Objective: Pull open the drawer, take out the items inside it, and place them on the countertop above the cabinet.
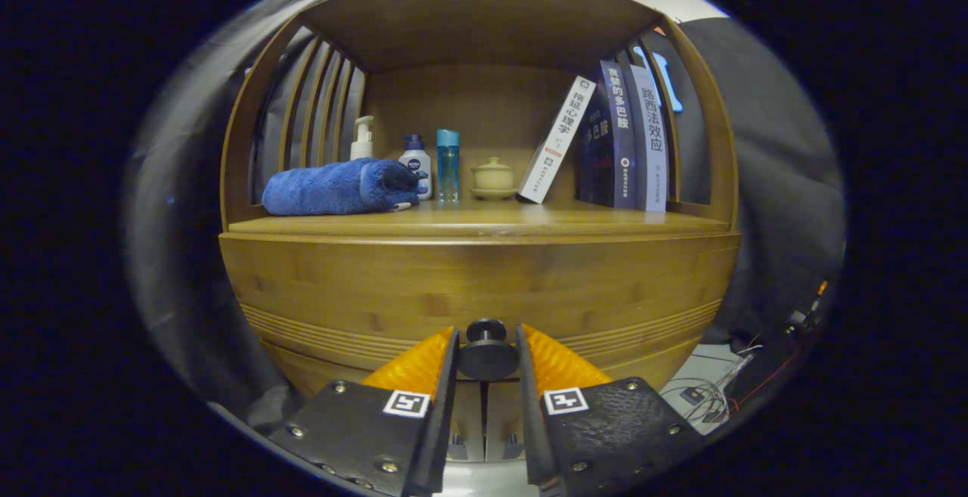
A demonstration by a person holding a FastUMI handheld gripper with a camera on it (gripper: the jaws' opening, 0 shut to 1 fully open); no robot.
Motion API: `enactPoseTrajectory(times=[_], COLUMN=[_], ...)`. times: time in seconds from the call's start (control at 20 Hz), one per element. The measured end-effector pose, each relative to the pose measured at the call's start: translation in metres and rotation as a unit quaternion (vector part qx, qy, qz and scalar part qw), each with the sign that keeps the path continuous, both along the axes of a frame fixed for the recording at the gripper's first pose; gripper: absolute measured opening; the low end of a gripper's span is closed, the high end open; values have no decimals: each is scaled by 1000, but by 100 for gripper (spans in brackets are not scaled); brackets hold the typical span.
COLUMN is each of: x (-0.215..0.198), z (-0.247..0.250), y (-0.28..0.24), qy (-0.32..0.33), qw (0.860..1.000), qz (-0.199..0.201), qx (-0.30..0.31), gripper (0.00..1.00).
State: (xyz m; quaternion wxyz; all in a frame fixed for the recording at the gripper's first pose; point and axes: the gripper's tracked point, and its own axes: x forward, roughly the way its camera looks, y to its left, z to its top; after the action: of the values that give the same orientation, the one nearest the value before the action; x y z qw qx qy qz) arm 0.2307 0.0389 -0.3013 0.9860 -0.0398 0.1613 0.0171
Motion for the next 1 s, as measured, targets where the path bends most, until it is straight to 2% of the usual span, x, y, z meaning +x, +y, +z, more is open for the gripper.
enactPoseTrajectory(times=[0.2,0.35,0.75,1.0], x=[4,0,-39,-71], z=[-6,-7,2,8], y=[1,-1,-7,-12], qy=[33,58,67,57], qw=[999,998,998,998], qz=[12,11,-4,0], qx=[5,0,10,3], gripper=[41,29,29,29])
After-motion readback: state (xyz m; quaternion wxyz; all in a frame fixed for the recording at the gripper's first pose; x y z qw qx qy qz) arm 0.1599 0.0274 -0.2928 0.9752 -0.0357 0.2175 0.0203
